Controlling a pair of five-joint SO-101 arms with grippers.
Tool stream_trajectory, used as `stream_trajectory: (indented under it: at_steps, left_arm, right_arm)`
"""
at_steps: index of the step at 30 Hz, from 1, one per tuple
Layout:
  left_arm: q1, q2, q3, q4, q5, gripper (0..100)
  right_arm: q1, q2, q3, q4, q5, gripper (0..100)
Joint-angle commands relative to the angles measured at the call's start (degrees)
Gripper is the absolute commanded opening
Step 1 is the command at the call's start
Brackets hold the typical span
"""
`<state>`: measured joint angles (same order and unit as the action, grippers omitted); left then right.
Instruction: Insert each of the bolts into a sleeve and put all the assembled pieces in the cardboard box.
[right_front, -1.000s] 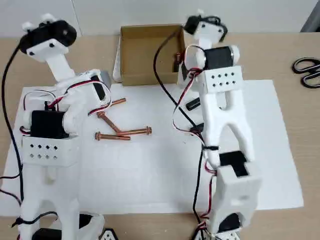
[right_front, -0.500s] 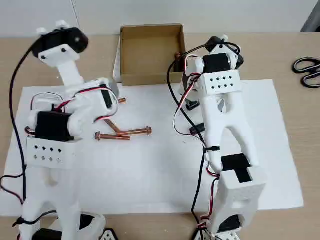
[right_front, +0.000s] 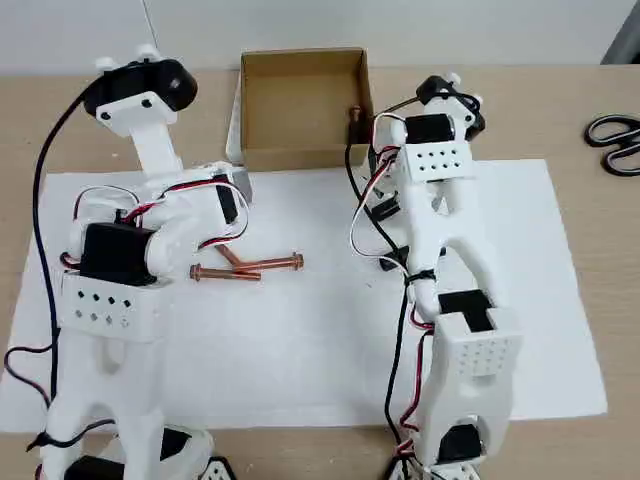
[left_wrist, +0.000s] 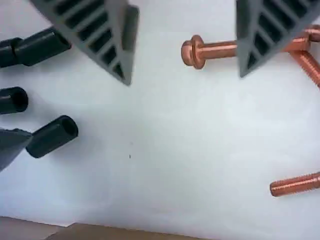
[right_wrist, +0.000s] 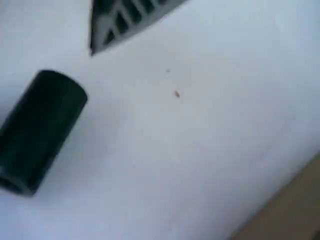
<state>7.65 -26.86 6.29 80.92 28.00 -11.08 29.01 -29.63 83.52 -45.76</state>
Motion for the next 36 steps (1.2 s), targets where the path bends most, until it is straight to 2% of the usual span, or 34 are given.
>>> stream_trajectory:
  at_steps: [1,10,28,36]
  left_arm:
    - [0.3,-1.2,-2.2,0.4,0.4,13]
    - [0.3,-1.3,0.0,0.4,0.4,13]
    - [0.3,-1.5,1.5,0.0,0.1,13]
    - [0.3,-1.6,1.5,0.2,0.1,13]
  right_arm:
    - [0.2,0.5,-0.5,-2.8,-0.5,25.9]
    - [0.1,5.4,-0.5,-9.7,-2.1,25.9]
    - [-3.9,6.3,-0.5,-10.4,-8.2,25.9]
    - [-3.6,7.3,-0.4,-13.4,-8.3,25.9]
